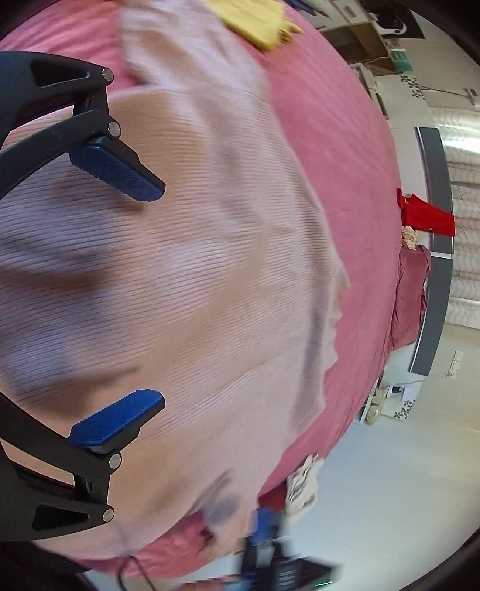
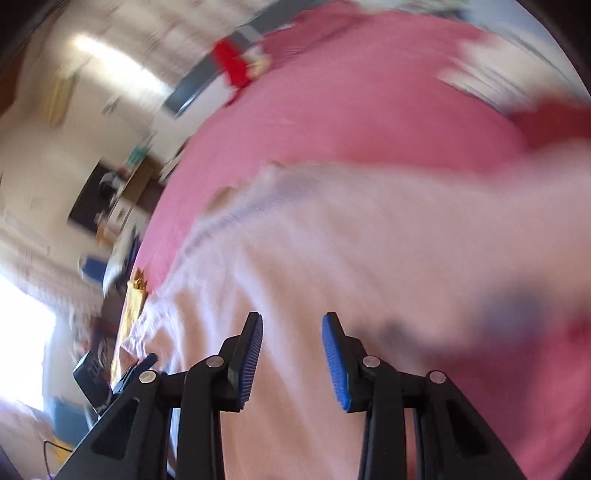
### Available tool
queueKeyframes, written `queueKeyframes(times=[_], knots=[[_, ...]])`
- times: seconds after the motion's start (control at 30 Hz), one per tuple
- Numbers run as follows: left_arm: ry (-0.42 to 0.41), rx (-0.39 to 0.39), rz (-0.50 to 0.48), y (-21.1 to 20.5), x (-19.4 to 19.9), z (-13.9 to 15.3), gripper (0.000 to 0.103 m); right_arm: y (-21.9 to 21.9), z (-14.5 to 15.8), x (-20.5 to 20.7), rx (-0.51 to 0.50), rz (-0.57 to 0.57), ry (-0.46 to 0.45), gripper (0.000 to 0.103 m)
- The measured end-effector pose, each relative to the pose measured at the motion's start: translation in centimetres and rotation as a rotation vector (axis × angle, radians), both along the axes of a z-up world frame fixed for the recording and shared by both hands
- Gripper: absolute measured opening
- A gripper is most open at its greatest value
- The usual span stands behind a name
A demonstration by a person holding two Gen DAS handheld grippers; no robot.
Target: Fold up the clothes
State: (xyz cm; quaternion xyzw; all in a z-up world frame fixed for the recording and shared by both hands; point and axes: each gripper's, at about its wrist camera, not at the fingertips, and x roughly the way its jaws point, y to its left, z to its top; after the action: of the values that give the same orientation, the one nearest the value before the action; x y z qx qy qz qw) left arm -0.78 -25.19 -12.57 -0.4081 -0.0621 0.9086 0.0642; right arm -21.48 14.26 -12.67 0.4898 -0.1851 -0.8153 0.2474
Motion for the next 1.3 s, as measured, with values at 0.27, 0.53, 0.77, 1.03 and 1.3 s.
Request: queueKeyframes(times=[0.27, 0.53, 0.77, 1.03, 1.3], knots=[[0.057, -0.069, 0.014, 0.8, -18.9, 3.2, 0.102, -9.5, -4.2, -17.9, 0.104, 0.065, -0.119, 0.035], [-0.12, -0.18, -0.088, 3.6, -31.4, -2.2, 0.102, -12.5, -8.8, -20.9, 0.147, 0.203, -0.138, 0.033], [0.005, -0.311, 0.039, 4.3, -31.7, -2.8, 0.102, -16.1, -5.3, -21.5, 0.32, 0.18, 0.105, 0.005], [0.05, -0.268, 0.114, 2.2, -28.9, -1.3, 0.102, -18.2, -5.8, -22.4, 0.419, 0.082, 0.179, 0.011], [0.075, 0.09, 0.13, 3.8, -17.3, 0.1, 0.102, -11.4, -4.9, -9.2, -0.012, 0.085, 0.072, 0.027]])
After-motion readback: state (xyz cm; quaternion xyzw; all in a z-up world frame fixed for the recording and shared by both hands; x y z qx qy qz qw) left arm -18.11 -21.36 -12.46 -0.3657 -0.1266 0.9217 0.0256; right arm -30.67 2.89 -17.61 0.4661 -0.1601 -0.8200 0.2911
